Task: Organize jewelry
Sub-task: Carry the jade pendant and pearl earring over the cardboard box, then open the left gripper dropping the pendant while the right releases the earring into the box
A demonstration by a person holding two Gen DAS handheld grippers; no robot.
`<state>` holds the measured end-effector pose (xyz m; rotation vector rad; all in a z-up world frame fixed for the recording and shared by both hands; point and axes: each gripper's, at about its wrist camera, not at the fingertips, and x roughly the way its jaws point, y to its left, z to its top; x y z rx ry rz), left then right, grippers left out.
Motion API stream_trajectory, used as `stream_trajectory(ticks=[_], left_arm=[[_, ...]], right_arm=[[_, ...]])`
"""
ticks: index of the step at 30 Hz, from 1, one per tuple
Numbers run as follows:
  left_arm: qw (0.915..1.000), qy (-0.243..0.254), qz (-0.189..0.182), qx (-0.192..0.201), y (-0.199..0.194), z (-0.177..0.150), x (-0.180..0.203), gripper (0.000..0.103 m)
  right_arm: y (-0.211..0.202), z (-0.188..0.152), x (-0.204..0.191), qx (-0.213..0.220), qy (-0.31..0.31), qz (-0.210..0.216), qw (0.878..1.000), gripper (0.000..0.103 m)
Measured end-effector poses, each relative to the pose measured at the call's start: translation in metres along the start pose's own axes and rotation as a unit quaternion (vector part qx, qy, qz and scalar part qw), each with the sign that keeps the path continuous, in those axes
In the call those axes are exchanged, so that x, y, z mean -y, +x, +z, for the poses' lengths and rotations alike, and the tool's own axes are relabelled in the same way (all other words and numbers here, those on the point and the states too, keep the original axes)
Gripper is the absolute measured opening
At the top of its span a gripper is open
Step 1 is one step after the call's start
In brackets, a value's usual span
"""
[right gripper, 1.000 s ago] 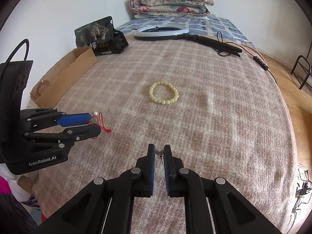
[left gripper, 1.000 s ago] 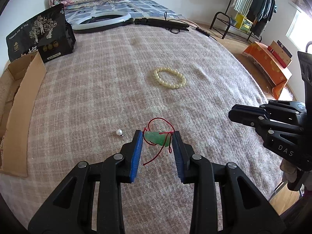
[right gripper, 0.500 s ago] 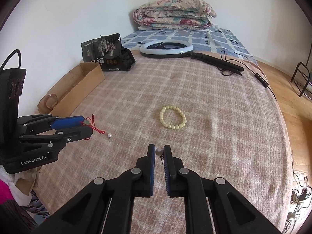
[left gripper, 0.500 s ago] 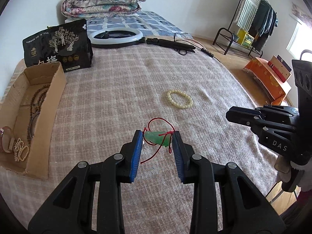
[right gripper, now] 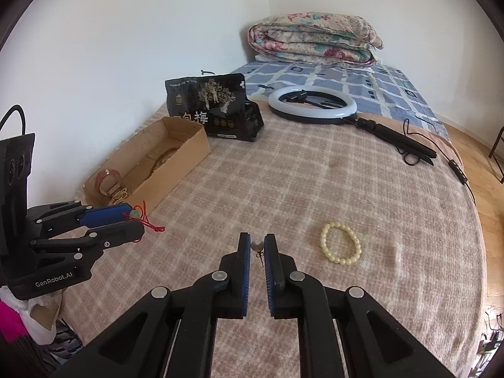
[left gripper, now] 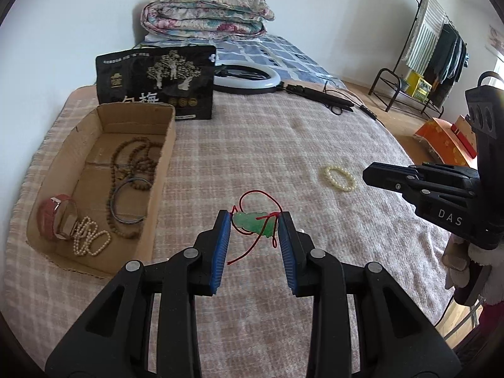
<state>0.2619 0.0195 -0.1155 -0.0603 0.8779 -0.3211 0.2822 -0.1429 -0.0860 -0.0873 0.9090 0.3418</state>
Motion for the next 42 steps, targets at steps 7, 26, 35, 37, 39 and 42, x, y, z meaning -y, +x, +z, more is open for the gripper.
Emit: stream_trajectory(ticks=[7,26,35,37,39,42], left_arm=[[0.9989,-0.034,0.03,0.01,-0.013,-0.001,-0.049,0.031],[0.9937,-0.079,0.078,0.016,-0.024,-0.007,-0.123,0.031],[0.9925,-0.089,0.085,0.004,-0.018,-0.013,-0.14,0.031],[0.9923,-0.089,0.085,0.003,-0.018,-0.012,-0.141,0.031],[0.9922,-0.091,0.085,0.003,-0.017,-0.011,-0.142,0.031],[0.9924,-0.091,0.083,0.001,-0.014,-0.009,-0.141,0.031]], right_arm=[[0.021,0.025,-0.034,0.005,-0.015,0.023,1.0,0.006],[0.095,0.078,-0.126,0.002,-0.052,0.085,0.995,0.006],[0.128,0.087,-0.155,-0.012,-0.066,0.108,0.992,0.006],[0.135,0.088,-0.159,-0.015,-0.066,0.113,0.991,0.006],[0.141,0.088,-0.162,-0.018,-0.067,0.116,0.991,0.006],[0.148,0.087,-0.166,-0.023,-0.07,0.119,0.99,0.006]])
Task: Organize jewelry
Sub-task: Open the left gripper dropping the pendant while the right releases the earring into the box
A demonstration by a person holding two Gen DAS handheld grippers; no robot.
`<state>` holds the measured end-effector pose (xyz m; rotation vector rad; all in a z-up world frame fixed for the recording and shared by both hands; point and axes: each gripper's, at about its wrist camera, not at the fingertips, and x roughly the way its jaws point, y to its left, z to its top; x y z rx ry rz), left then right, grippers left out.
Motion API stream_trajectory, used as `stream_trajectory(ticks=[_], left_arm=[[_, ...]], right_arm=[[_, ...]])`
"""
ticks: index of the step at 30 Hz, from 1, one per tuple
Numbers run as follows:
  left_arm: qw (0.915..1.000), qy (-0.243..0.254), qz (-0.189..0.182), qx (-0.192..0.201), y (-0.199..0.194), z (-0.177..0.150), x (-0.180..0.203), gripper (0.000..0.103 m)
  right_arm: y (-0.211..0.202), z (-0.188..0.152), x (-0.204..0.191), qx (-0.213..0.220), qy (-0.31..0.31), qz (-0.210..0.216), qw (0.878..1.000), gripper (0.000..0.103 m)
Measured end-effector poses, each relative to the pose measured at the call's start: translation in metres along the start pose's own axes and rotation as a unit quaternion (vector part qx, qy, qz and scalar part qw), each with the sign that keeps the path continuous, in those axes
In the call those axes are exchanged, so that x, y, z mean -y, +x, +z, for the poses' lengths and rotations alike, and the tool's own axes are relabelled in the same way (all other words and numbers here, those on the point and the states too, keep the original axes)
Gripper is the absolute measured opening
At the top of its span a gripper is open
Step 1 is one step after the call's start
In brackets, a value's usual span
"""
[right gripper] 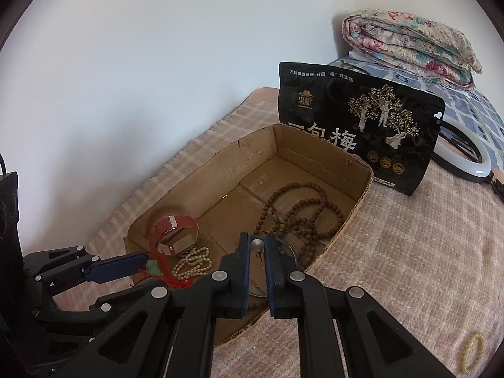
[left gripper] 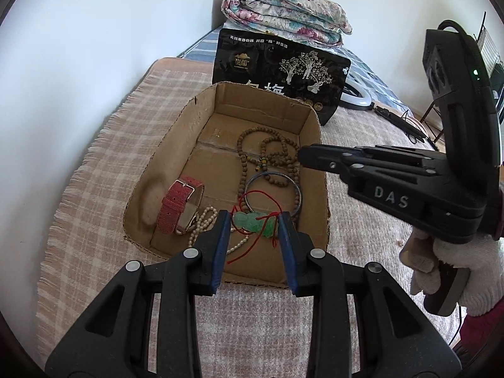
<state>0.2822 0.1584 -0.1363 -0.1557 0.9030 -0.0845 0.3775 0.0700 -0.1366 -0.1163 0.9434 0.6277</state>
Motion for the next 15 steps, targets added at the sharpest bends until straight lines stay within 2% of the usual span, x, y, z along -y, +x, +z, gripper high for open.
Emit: stream_trajectory(ticks=[9,12,15], left_arm=[[1.0,0.002,0.001,-0.004,0.0049,0.0008,0.0037,0.031],[1.0,-0.005,0.002,-0.004,0.0048,0.0015,0.0018,0.031],[0.9999,-0.008,0.004,-0.007,0.0056,0.0016,0.0007,0.031]], right_arm=[[0.007,-0.0003,0.001,-0.003,0.005,0.007,1.0,0.009],[0.0061,0.0001,0.0015,0.0,0.008,0.005,1.0,0.027],[0.0048,0.0005,0.0028,0.003,0.01,0.0,1.0,0.03]])
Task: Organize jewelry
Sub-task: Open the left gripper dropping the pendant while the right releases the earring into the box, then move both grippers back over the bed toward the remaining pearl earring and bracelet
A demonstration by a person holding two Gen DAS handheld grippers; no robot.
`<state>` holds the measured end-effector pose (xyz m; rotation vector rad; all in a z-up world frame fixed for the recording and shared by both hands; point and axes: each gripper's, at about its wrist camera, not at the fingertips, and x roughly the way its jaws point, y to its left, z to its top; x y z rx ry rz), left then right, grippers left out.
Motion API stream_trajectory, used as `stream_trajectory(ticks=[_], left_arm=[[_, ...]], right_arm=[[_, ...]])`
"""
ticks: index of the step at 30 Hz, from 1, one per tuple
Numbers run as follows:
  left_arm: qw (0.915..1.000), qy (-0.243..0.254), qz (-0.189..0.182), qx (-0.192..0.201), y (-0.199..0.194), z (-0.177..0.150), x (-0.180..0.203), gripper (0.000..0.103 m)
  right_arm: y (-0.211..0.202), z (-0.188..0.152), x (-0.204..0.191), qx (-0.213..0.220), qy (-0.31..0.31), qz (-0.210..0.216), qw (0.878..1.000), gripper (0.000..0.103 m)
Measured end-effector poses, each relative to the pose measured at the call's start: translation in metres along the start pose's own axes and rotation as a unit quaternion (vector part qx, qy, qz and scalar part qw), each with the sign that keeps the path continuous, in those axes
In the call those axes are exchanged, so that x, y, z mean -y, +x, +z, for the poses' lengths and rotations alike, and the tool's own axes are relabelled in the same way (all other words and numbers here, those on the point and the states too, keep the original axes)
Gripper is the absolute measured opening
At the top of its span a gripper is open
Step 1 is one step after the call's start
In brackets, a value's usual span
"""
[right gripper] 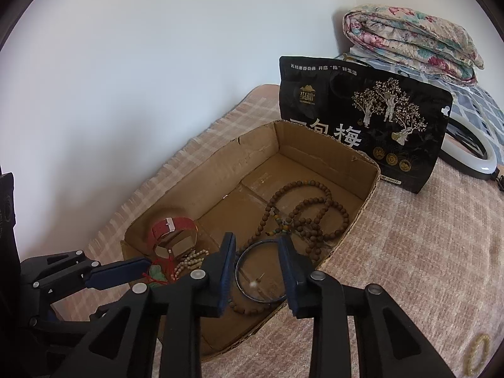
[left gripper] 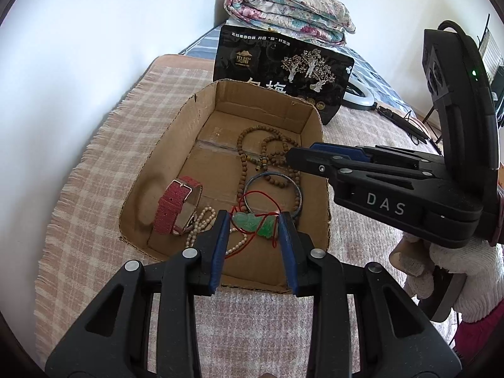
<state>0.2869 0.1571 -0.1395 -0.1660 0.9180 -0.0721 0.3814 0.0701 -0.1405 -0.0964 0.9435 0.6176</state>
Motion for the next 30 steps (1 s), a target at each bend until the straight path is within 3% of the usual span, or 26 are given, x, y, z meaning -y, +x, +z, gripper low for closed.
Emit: stream_trajectory(ticks=[3,6,7,17,30], left_arm=[[1.0,0.003,0.0,-0.003,0.0,-0.001,0.001,0.041],[1.0,0.006,0.001,-0.004,0.0,-0.002,0.003,0.055],[1.0,0.006,0.001,-0.001,-0.001,-0.002,0.004,0.055],[0.9999,0.009,-0.004,0.006,-0.009,0.0,0.013,0.055],[0.999,0.032,0.0,0.033,-0.028,-0.002,0.041,0.055]], right_arm=[[-0.002,0.001,0.004,0.003,0.007,-0.005,1.0,0.033],[-0.007,0.0,0.007,0.012,0.012,-0.02,1.0,0.054],[-0.01,0.001,0.008,0.016,0.016,-0.024,0.999,0.063],[-0.033,0.0,0.02,0.035,0.032,-0.048,0.998,0.085],[-0.073,-0.013,0.036,0.049,0.039,-0.093,0.994,0.097]])
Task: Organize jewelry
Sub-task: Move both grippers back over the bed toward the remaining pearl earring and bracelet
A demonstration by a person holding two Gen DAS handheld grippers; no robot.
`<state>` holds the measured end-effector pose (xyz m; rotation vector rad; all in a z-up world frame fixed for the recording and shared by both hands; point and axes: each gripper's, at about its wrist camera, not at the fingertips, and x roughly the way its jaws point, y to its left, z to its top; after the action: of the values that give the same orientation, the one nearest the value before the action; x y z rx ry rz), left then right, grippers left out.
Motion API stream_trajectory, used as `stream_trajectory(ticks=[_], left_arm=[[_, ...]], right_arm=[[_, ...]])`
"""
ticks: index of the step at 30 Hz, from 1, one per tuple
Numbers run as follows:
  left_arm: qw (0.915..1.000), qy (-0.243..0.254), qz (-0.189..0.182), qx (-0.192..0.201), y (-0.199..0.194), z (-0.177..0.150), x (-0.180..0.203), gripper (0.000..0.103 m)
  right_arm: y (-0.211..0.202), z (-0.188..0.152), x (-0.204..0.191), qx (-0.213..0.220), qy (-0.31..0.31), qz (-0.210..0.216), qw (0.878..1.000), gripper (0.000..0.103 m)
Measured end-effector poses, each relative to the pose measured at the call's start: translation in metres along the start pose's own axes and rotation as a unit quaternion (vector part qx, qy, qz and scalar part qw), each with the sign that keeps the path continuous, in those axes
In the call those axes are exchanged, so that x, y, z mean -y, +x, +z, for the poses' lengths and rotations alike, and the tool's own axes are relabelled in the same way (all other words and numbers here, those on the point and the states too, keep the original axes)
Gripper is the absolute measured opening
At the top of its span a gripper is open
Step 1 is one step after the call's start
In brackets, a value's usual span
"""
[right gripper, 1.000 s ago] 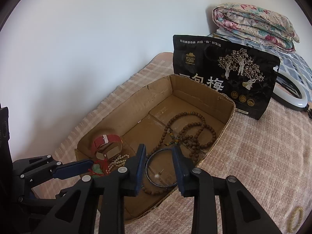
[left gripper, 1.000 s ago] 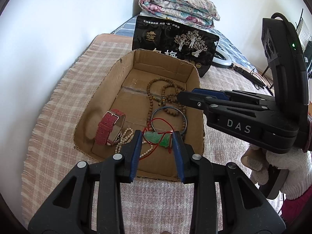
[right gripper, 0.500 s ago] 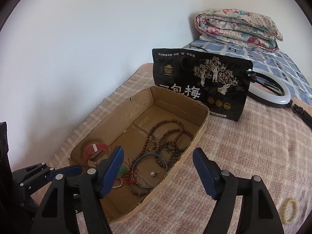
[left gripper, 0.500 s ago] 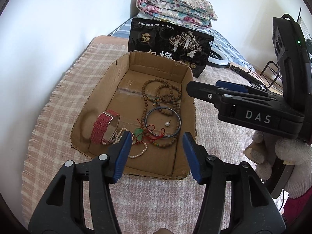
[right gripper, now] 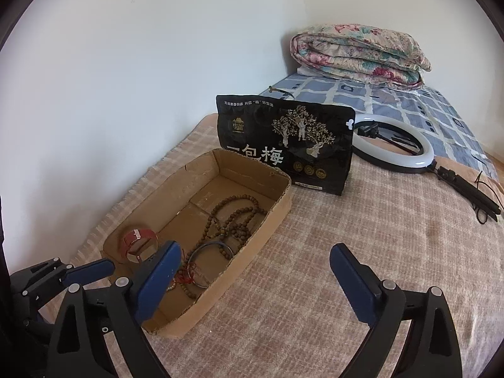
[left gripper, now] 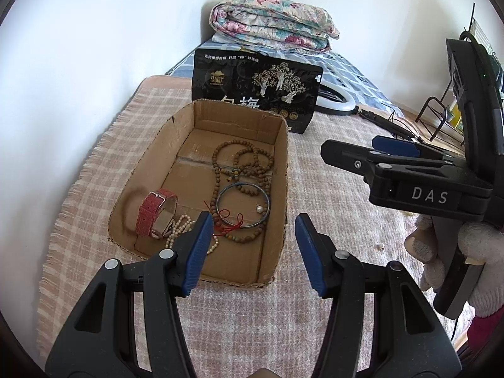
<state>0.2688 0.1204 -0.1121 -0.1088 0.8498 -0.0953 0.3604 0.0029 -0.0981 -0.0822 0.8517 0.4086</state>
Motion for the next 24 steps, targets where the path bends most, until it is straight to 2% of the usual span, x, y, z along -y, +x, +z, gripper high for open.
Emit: stream_trajectory(ticks=[13,24], left_arm=[[0.9988,0.041,-0.004,0.025,-0.014,-0.001,0.039,0.055],[0.9972,0.062,-0.04,0.016,-0.004,-0.003,0.077,0.055]], right_arm=[[-0.036,-0.019,0.042,0.002,0.024,-0.039,0.999,0.097],[-0.078,-0.034,0.094,0.025,0.039,-0.078,0.996,0.097]])
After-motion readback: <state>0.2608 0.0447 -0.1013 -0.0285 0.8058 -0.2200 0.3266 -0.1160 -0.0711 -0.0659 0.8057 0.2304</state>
